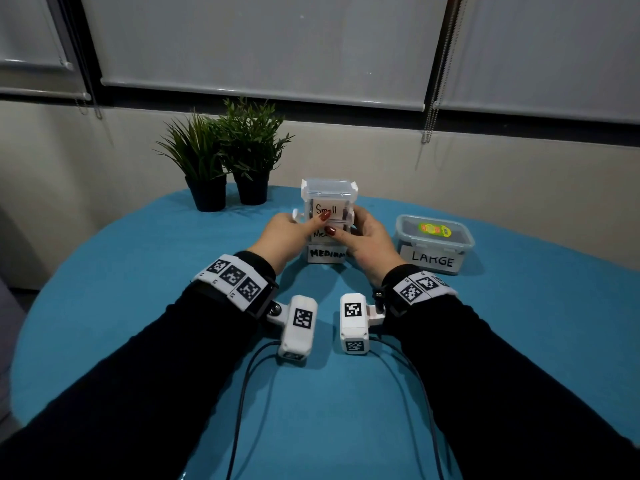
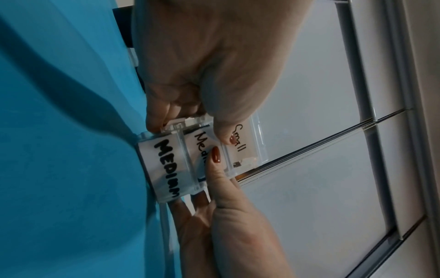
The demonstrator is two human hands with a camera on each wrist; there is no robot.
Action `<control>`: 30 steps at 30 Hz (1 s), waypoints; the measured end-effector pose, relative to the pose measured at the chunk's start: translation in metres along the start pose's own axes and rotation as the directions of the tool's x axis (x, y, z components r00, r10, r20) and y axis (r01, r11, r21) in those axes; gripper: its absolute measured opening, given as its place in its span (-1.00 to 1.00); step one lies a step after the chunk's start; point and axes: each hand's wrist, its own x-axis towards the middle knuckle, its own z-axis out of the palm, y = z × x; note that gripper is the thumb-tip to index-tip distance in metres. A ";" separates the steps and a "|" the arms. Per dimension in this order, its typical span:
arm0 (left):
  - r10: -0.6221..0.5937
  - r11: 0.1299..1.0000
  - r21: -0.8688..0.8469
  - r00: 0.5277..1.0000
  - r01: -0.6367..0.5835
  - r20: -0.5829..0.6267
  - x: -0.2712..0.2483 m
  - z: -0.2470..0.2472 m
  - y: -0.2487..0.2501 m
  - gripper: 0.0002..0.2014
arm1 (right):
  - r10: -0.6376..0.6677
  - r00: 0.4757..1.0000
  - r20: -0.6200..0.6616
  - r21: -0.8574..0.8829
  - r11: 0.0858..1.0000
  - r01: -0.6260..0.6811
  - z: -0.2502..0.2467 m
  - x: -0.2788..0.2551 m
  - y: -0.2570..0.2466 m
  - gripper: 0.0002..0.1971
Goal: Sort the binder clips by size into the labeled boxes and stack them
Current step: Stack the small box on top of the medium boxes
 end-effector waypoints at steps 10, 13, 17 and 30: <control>0.117 0.989 0.083 0.992 -0.121 0.044 0.002 0.005 -0.001 -0.66 | 0.011 1.000 0.027 -0.036 0.999 -0.010 0.000 0.004 0.000 -0.58; 0.110 0.982 0.145 0.992 -0.118 0.061 0.002 0.005 0.000 -0.63 | 0.026 0.998 0.048 -0.090 0.996 -0.022 0.002 0.006 0.000 -0.56; 0.119 0.967 0.217 0.990 -0.133 0.076 0.002 0.007 0.002 -0.57 | -0.013 0.999 -0.051 -0.327 0.945 -0.004 -0.006 0.006 -0.020 -0.26; 0.106 0.992 -0.086 0.978 -0.092 0.177 0.009 0.004 -0.011 -0.51 | 0.175 0.768 -0.616 -0.364 0.801 -0.475 -0.121 -0.001 -0.029 -0.22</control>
